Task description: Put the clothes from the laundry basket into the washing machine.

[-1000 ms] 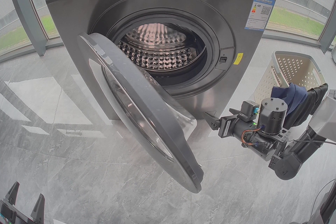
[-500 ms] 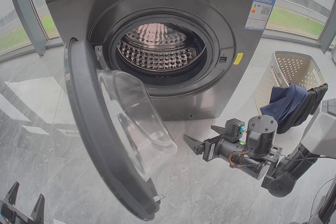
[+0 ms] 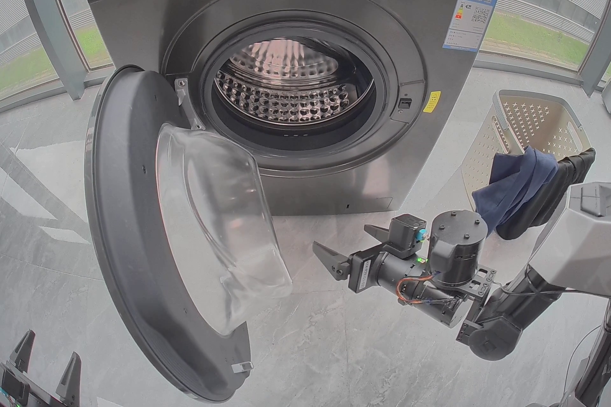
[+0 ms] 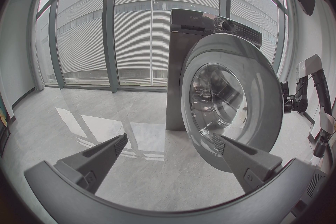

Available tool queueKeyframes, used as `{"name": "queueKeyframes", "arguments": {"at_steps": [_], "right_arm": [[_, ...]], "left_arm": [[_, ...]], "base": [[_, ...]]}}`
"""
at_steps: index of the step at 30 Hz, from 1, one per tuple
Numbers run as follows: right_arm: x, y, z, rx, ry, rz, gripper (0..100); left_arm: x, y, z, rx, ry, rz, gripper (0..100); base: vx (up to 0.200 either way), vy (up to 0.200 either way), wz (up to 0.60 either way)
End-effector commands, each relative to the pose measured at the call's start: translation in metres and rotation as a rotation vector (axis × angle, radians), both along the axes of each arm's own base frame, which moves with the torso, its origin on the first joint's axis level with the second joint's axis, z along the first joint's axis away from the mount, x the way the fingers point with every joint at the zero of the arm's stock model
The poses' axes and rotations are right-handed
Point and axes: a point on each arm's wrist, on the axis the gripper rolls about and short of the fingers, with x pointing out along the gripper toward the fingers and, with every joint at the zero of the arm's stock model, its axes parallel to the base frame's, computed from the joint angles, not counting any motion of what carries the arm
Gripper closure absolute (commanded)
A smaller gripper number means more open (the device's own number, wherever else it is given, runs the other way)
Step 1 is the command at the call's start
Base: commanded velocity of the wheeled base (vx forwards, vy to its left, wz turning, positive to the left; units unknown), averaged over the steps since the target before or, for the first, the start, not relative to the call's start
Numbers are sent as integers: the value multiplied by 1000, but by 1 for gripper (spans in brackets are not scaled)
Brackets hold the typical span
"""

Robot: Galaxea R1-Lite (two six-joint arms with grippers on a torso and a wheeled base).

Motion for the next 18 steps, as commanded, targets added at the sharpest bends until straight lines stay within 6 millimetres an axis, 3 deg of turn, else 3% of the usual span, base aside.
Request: {"name": "queueKeyframes", "arguments": {"at_steps": [1, 10, 18], "right_arm": [[3, 17, -9, -4, 2, 35, 0], [-3, 55, -12, 27, -24, 120, 0], [0, 58, -9, 52, -51, 123, 0]], "left_arm": [[0, 0, -5, 1, 1, 0, 0], [0, 0, -5, -1, 1, 0, 0], [0, 0, -5, -1, 1, 0, 0]], "base": [[0, 0, 0], [0, 0, 0], [0, 0, 0]]}}
